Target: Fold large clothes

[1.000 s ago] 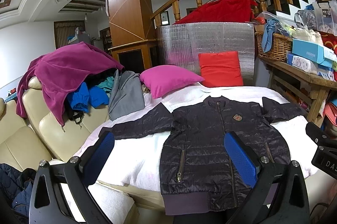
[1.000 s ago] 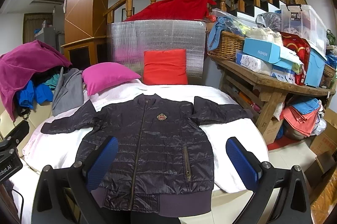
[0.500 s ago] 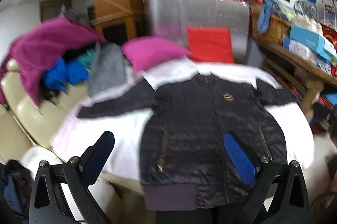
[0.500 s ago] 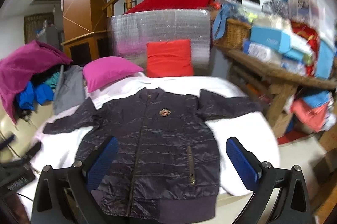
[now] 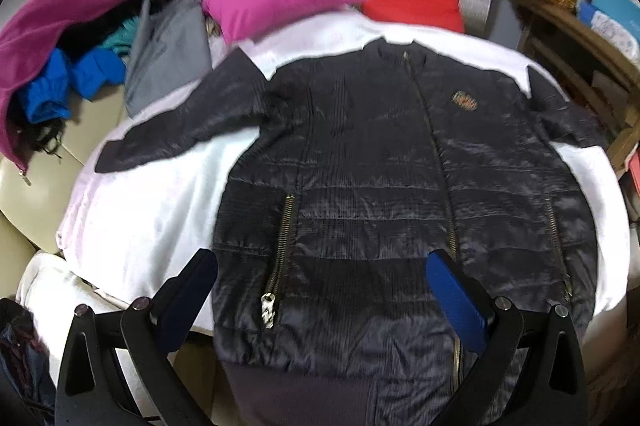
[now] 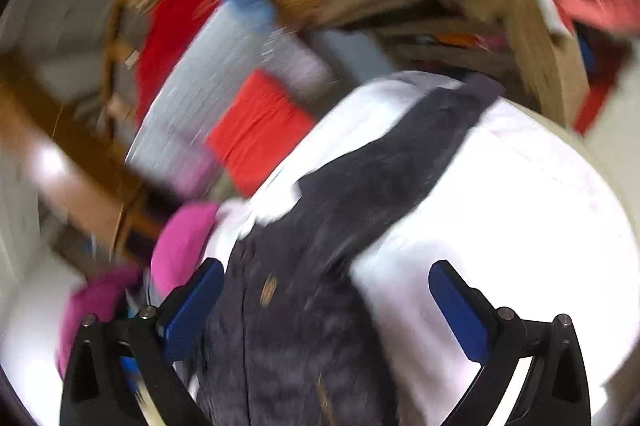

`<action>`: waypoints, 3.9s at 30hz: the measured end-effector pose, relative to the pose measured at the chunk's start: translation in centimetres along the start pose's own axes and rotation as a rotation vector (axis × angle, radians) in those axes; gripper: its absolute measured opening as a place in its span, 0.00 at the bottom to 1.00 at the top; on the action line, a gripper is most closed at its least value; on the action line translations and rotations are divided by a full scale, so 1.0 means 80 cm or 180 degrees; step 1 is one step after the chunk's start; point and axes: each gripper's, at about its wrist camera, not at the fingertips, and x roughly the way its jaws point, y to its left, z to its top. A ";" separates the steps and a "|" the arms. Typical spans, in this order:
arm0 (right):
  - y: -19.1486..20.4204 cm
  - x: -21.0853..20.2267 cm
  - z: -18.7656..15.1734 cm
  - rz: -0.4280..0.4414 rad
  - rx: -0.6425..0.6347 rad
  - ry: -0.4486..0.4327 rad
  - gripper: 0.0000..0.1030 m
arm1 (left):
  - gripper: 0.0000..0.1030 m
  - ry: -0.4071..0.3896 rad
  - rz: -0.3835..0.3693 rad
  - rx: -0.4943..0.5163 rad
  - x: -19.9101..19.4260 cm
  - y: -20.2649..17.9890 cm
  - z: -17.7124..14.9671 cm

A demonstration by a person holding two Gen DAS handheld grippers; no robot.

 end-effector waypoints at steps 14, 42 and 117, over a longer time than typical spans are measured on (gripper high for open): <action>-0.169 0.174 0.148 -0.0454 0.1023 -0.0206 0.73 | 1.00 0.0005 0.0148 0.0139 0.077 -0.038 0.062; 0.171 0.147 -0.013 0.0551 -0.0665 -0.0204 0.22 | 1.00 -0.0267 0.0049 -0.0092 0.042 0.031 0.050; 0.154 0.162 -0.108 -0.0222 -0.1301 0.0016 0.71 | 0.61 0.0030 -0.0427 -0.0672 0.126 0.125 0.111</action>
